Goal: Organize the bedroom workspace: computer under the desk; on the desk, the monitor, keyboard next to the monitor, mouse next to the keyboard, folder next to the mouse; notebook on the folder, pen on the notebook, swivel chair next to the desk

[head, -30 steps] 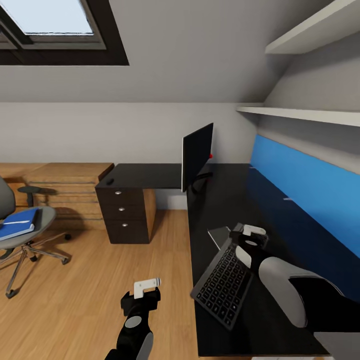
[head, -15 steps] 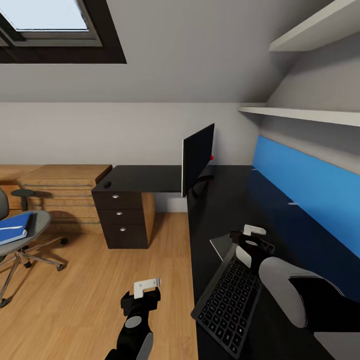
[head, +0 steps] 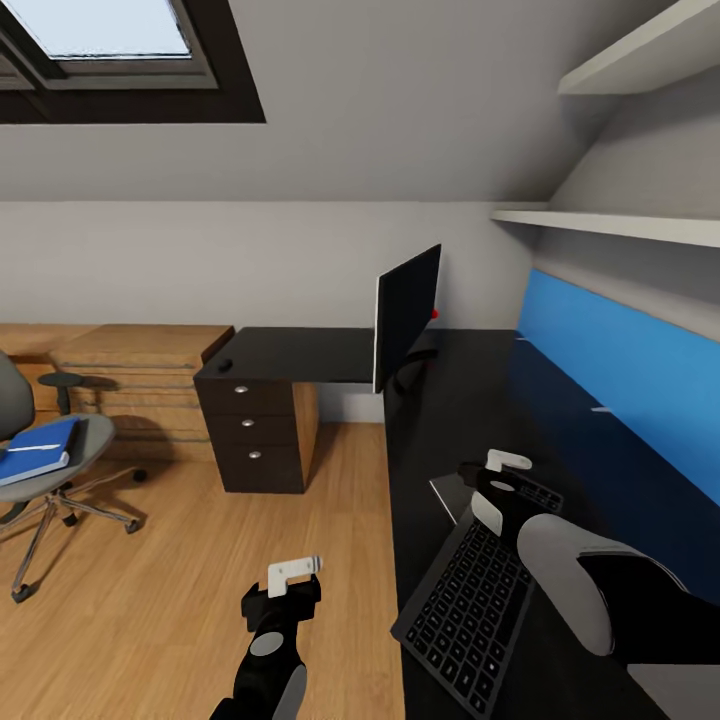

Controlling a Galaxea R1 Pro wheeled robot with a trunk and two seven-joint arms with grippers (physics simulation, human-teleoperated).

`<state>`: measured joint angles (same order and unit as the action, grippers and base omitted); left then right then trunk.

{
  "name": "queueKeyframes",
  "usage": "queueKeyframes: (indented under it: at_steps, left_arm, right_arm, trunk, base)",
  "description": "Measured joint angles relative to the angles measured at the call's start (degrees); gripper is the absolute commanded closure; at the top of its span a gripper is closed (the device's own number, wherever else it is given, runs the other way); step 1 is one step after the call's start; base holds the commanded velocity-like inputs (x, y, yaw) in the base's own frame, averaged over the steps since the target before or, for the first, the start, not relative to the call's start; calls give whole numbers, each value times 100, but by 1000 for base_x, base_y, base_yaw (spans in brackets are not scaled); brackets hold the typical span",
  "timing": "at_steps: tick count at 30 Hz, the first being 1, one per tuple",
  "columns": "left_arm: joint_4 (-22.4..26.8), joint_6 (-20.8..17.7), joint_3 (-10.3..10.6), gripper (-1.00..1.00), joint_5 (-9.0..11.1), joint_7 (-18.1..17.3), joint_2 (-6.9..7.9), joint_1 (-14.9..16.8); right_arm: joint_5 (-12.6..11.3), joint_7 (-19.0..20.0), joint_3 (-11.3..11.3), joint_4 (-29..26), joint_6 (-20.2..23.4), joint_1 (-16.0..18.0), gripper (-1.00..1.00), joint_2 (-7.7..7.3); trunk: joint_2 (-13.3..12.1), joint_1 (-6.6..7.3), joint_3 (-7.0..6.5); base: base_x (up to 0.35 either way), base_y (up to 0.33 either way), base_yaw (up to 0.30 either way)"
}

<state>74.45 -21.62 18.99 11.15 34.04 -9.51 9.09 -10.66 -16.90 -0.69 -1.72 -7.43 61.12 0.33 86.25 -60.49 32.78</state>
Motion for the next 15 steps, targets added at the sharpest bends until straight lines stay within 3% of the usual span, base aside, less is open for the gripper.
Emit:
queueKeyframes:
  at_steps: [7, 15]
  left_arm:
    - [1, 0, 3, -100, -3, 4, 0, 0]
    - [2, 0, 5, -100, -5, 5, 0, -5]
  right_arm:
    - [0, 0, 0, 0, 1, 0, -100, 0]
    - [-1, -13, 1, 1, 5, 0, -100, 1]
  trunk:
    - [0, 0, 6]
    - [0, 0, 46]
  base:
    - [0, 0, 28]
    - [0, 0, 130]
